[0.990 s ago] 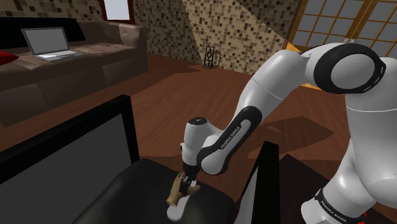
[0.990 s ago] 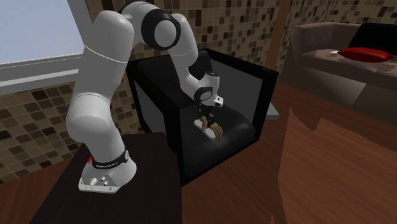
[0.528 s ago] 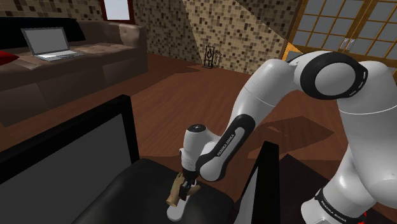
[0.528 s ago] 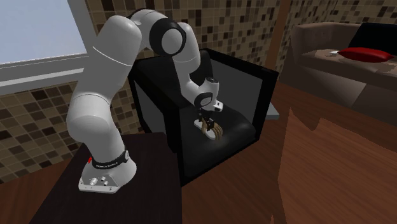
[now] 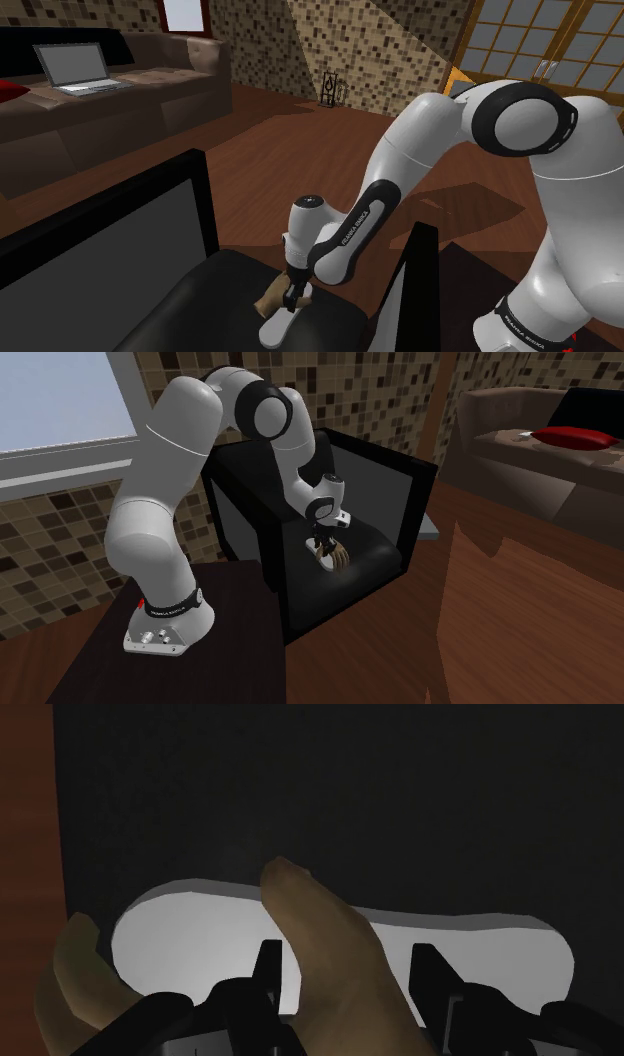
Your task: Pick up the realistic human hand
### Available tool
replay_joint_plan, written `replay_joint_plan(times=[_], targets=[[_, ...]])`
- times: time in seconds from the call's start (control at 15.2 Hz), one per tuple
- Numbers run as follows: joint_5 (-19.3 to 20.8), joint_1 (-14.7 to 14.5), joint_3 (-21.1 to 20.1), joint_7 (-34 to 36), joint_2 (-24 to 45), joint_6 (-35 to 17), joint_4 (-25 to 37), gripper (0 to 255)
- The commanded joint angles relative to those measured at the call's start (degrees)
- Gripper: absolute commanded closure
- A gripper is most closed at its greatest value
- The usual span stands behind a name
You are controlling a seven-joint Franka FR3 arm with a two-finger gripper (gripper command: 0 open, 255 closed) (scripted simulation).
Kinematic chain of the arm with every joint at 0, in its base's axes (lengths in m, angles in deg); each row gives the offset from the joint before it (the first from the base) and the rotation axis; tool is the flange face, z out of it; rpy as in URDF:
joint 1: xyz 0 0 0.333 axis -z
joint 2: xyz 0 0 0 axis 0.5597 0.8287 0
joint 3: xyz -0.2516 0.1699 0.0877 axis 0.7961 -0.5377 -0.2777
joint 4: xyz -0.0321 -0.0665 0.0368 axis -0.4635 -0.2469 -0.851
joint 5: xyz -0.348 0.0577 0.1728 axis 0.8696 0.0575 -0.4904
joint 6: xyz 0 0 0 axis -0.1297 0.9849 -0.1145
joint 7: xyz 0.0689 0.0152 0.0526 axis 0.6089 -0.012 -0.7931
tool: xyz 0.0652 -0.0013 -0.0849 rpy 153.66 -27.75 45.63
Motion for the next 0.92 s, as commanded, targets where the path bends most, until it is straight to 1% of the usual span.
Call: replay_joint_plan(times=[0.0, 0.07, 0.86], targets=[[0.0, 0.0, 0.0, 0.0, 0.1, 0.0, 0.0, 255], [0.0, 0.0, 0.0, -0.1, 0.2, -0.1, -0.1, 255], [-1.9, 1.9, -2.3, -0.5, -9.0, 6.4, -2.7, 255]])
